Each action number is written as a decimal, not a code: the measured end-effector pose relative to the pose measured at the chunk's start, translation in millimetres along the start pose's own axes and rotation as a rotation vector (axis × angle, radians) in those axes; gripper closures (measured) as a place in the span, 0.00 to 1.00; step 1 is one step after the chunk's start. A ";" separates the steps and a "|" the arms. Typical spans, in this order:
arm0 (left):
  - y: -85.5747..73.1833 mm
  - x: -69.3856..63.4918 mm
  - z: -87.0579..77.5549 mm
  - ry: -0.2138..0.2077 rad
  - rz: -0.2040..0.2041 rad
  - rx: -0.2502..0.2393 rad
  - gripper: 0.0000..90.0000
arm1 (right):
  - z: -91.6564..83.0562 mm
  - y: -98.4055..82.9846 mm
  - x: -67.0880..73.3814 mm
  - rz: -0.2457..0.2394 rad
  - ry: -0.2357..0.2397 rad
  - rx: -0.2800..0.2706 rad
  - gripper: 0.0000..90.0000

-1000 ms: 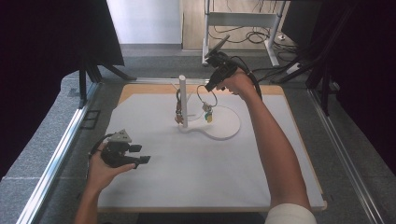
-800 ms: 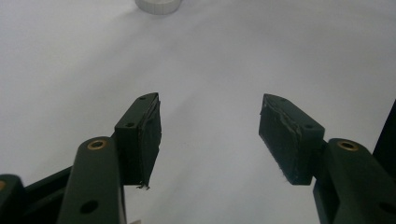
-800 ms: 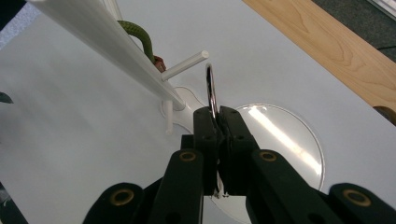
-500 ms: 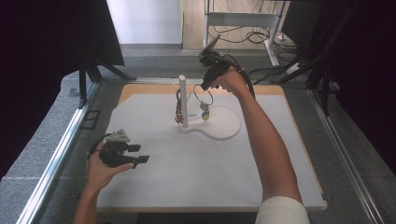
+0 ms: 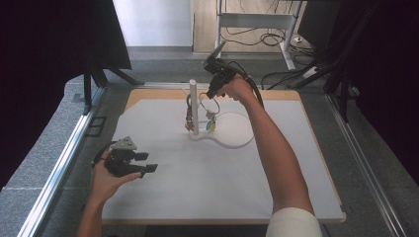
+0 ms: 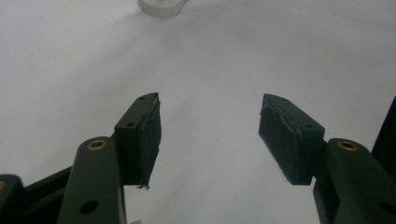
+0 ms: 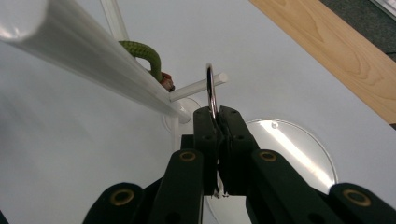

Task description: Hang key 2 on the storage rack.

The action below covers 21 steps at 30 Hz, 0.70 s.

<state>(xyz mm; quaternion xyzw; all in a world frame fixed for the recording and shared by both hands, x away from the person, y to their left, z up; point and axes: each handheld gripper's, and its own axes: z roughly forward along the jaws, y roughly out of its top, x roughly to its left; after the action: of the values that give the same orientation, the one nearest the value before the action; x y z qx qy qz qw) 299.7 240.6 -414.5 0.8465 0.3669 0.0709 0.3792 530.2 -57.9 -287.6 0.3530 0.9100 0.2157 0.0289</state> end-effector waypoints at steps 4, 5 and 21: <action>0.0 -0.3 -0.5 0.001 0.000 -0.001 0.44 | 3.5 -3.0 3.3 -0.010 0.006 0.004 0.96; 0.0 -0.3 -0.5 0.001 0.000 -0.001 0.44 | 4.3 -4.3 3.9 -0.011 0.010 0.006 0.96; 0.2 -0.9 1.8 -0.001 0.002 0.009 0.44 | 25.0 -19.8 8.5 -0.027 0.087 0.030 0.92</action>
<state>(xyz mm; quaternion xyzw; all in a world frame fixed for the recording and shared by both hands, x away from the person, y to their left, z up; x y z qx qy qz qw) 299.9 238.8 -415.5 0.8486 0.3661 0.0692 0.3756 516.5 -56.0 -317.6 0.3312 0.9183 0.2165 -0.0130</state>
